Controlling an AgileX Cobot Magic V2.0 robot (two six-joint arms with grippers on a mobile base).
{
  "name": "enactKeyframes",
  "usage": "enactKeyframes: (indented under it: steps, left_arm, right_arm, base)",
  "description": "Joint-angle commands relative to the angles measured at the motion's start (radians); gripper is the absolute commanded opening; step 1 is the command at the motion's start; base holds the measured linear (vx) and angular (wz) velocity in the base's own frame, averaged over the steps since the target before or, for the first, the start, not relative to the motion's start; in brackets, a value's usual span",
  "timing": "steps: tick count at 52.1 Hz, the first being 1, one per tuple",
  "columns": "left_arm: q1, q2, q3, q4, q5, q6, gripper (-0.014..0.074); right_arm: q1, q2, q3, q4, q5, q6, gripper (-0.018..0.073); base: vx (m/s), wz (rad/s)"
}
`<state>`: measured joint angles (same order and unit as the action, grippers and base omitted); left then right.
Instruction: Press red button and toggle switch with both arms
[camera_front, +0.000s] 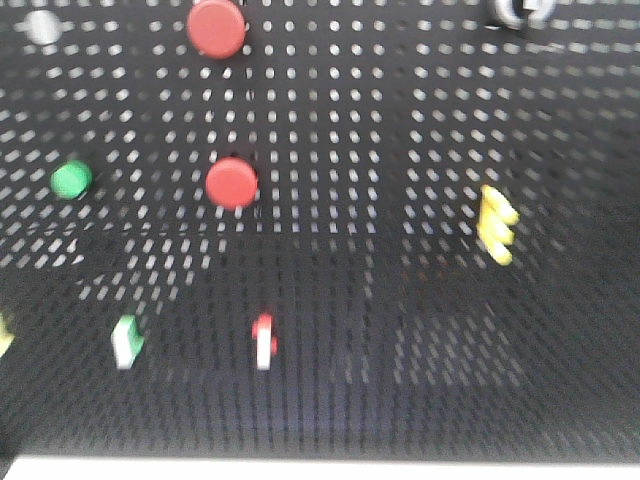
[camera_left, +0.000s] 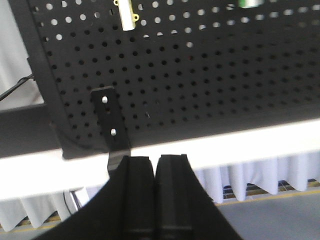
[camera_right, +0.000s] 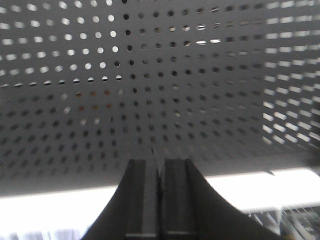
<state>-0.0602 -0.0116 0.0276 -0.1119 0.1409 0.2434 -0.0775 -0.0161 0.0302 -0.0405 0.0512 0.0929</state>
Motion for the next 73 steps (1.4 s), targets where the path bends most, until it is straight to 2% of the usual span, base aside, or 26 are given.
enactKeyframes:
  steps: [1, 26, 73]
  left_arm:
    - [-0.001, -0.015, 0.034, -0.005, -0.081, -0.006, 0.0001]
    - [-0.001, -0.015, 0.034, -0.005, -0.081, -0.006, 0.0001]
    - [-0.001, -0.015, 0.034, -0.005, -0.081, -0.006, 0.0001]
  right_arm:
    - [-0.007, -0.01, 0.012, -0.001, -0.083, -0.004, 0.0]
    - [-0.007, -0.01, 0.012, -0.001, -0.083, -0.004, 0.0]
    - [-0.007, -0.01, 0.012, -0.001, -0.083, -0.004, 0.0]
  base:
    - [0.34, 0.04]
    - [0.2, -0.02]
    - [-0.02, 0.0]
